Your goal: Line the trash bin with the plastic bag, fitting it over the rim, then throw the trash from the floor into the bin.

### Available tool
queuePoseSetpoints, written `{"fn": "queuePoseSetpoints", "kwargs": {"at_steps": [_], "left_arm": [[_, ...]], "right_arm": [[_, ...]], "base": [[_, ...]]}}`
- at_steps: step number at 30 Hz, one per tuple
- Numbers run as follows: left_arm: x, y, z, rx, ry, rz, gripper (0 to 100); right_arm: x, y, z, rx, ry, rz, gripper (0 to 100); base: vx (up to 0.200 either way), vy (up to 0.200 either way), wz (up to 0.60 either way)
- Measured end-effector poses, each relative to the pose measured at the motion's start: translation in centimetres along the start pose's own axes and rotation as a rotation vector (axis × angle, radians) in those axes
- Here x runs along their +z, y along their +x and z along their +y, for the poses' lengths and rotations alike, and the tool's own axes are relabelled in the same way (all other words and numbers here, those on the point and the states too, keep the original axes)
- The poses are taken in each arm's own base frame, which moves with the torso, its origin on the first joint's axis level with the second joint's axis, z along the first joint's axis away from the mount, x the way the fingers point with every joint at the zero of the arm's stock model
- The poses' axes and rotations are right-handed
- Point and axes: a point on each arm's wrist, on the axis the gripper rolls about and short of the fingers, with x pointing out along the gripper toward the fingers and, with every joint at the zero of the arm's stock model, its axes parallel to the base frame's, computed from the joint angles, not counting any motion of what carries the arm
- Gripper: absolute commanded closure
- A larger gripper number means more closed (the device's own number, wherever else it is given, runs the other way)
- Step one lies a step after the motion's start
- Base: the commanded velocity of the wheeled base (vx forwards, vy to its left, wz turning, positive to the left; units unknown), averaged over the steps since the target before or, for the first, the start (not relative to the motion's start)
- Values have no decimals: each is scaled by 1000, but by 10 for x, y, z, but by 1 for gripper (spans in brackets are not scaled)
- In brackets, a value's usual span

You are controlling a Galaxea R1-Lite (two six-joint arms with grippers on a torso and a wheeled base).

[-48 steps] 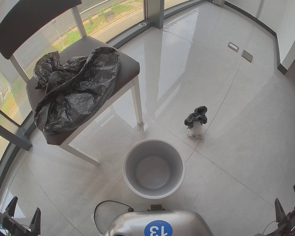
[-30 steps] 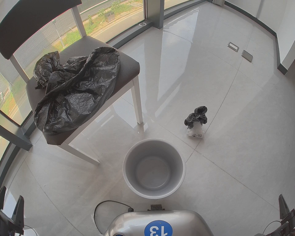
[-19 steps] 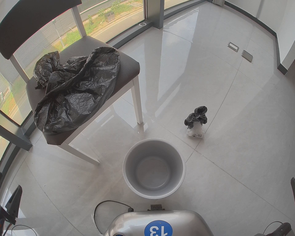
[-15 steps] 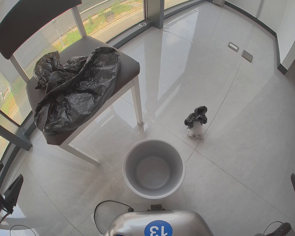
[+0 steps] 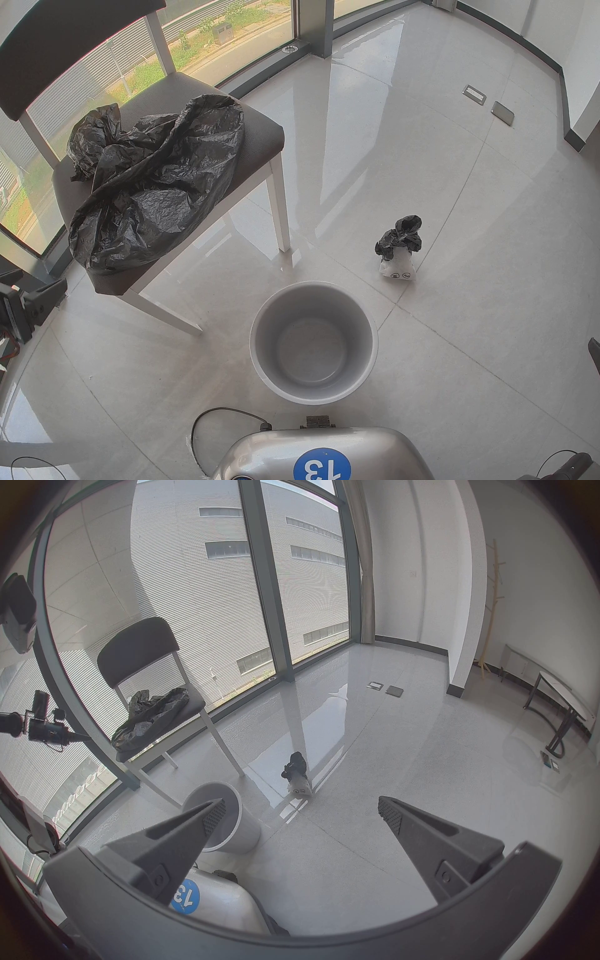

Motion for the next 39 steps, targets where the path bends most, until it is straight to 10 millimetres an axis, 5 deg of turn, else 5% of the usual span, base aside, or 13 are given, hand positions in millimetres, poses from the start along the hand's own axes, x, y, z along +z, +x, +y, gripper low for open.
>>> {"fn": "queuePoseSetpoints", "kwargs": {"at_steps": [12,39], "left_arm": [[14,38,13,83,-120,19,0],[11,94,8,91,-161,37,0]], "right_arm": [[2,2,0,7,-26,7,0],[3,-2,1,25,-69,-17,0]], "base": [[0,0,0],[0,0,0]]}}
